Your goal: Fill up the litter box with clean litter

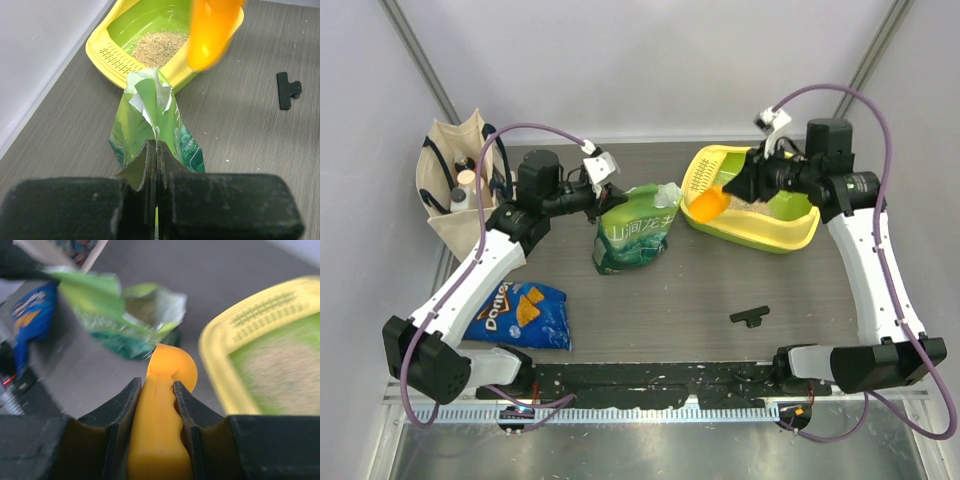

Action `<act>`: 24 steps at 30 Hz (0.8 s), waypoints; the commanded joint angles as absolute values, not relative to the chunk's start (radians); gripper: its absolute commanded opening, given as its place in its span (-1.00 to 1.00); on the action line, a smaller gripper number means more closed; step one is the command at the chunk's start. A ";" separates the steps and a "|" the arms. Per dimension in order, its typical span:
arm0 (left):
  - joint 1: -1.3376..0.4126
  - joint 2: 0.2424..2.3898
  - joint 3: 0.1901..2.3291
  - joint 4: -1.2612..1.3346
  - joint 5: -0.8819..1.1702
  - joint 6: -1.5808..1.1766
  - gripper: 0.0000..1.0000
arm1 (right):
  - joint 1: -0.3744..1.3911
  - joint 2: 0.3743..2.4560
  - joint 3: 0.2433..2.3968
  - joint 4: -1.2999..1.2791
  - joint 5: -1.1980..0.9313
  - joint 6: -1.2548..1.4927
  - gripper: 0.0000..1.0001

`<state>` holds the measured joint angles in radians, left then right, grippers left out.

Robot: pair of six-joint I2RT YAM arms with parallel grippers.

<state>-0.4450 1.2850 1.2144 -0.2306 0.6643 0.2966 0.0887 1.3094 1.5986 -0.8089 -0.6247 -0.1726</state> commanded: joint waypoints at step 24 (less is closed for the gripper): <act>-0.449 1.203 1.216 -0.227 0.606 0.331 -1.00 | 0.023 1.479 0.916 -0.580 -1.009 -0.038 -0.89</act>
<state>-0.4454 1.2541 1.1870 -0.2359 0.6281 0.3183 0.0406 1.4715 0.9699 -0.8265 -0.9531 -0.2100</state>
